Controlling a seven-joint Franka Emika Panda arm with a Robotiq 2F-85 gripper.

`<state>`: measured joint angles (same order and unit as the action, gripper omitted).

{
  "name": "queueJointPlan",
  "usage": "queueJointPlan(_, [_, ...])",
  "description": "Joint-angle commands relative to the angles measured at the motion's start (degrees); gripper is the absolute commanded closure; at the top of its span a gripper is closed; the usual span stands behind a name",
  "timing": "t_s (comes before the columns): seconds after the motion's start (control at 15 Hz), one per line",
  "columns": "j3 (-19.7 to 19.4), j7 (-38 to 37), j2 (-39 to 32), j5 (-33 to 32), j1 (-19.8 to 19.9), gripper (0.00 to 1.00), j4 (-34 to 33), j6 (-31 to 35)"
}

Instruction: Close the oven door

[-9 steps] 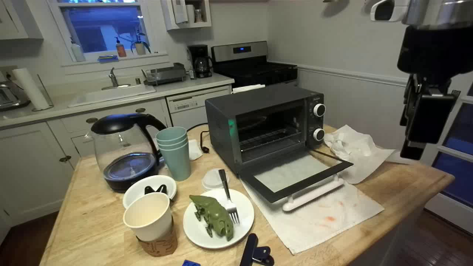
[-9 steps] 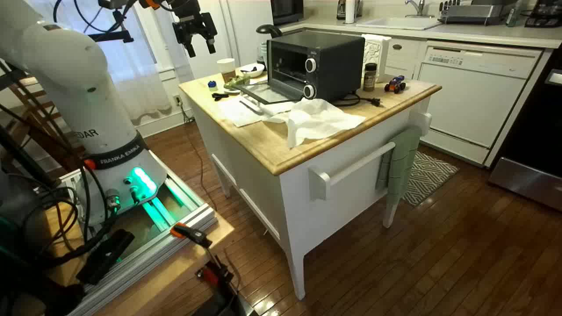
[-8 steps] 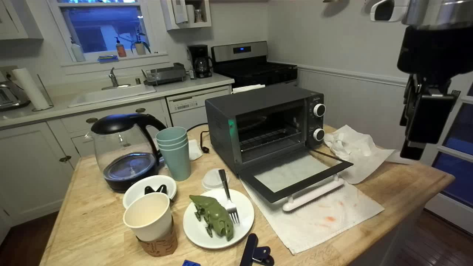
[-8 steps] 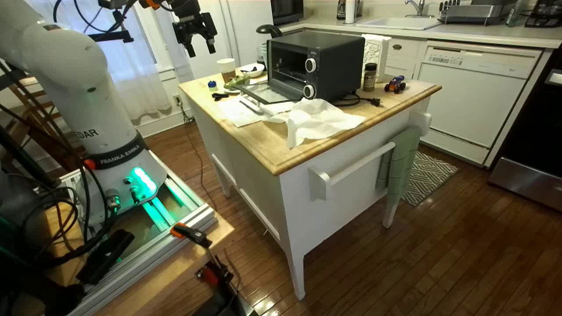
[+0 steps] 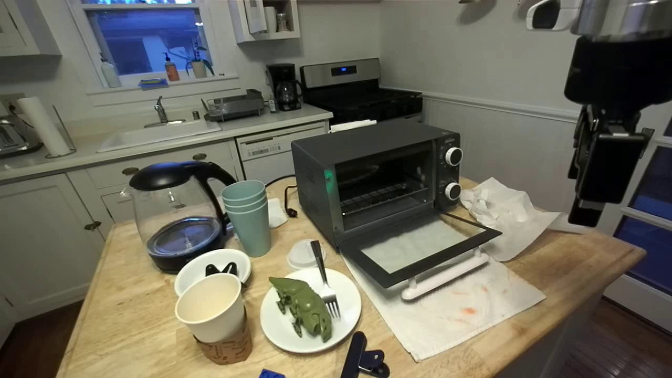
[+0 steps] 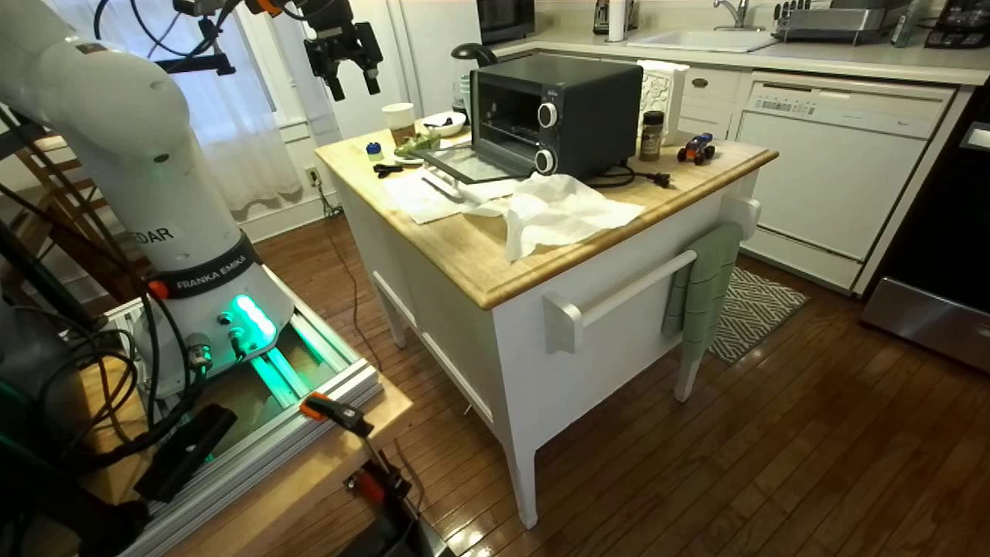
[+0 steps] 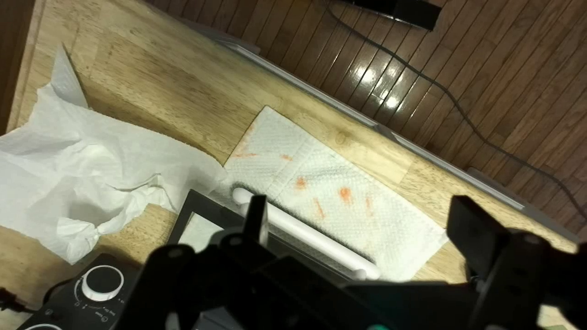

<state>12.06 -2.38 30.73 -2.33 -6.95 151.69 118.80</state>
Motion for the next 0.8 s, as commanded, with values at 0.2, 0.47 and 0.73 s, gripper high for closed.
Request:
queueJointPlan(0.2, [-15.06, 14.70, 0.53, 11.61, -0.35, 0.00, 3.92, 5.57])
queueJointPlan(0.47, [-26.56, 27.00, 0.50, 18.65, 1.94, 0.00, 7.36, 8.01])
queueJointPlan(0.73, [-37.03, 38.02, -4.48, 27.75, 3.51, 0.00, 6.07, 5.72])
